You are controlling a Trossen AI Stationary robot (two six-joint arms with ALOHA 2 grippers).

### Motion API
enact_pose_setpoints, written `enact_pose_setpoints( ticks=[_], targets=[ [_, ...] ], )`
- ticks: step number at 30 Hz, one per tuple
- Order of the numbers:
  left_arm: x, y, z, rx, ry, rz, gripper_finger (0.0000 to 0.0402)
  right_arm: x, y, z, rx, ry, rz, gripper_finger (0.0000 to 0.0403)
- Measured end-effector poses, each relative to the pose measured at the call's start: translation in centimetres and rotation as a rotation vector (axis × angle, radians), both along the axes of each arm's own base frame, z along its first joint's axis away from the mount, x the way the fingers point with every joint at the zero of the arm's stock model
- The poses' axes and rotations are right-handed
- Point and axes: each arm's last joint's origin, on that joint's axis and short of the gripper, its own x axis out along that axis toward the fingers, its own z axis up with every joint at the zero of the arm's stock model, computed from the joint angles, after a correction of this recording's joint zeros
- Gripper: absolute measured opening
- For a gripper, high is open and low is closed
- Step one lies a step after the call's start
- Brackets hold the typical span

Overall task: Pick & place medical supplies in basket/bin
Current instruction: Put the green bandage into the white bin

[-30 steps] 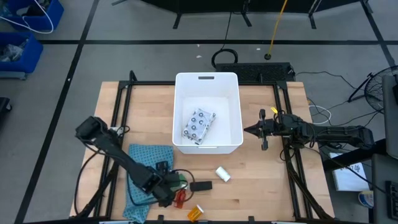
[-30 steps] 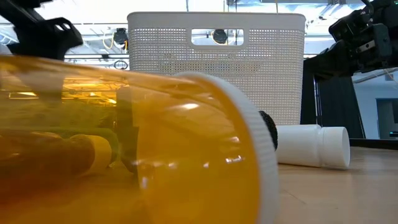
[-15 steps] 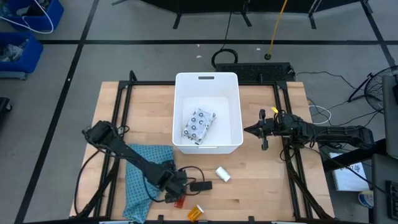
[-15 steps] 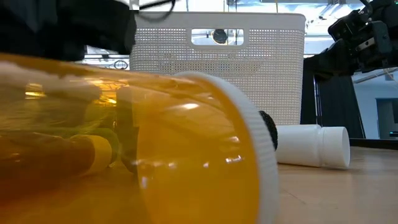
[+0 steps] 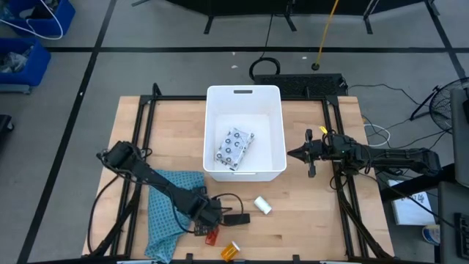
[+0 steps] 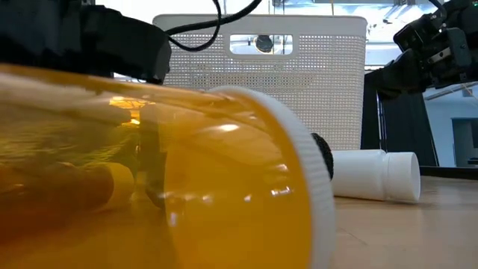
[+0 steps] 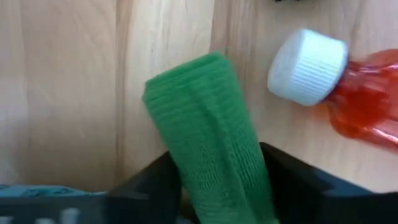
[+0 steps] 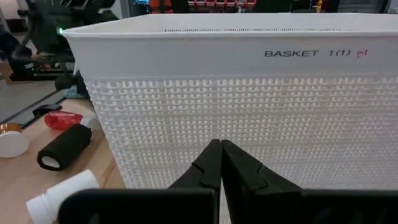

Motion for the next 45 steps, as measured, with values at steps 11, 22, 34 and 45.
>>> enact_pose_setpoints(
  ticks=[11,22,34,45],
  targets=[
    [-2.8,1.2,8.1,0.022,-0.202,-0.1,0.0052,0.0,0.0,0.0,-0.011,0.004,0.002,0.0],
    [-10.0,4.5,16.9,0.36,-0.688,-0.139,0.0107,0.0,0.0,0.0,-0.027,-0.004,0.004,0.0],
    [-16.3,10.7,13.9,0.407,-1.085,-0.034,0.0072,0.0,0.0,0.1,-0.061,-0.012,0.006,0.0],
    [-19.0,16.2,12.0,0.584,-1.241,0.397,0.0065,0.0,0.0,0.1,-0.099,-0.009,0.009,0.0]
  ],
)
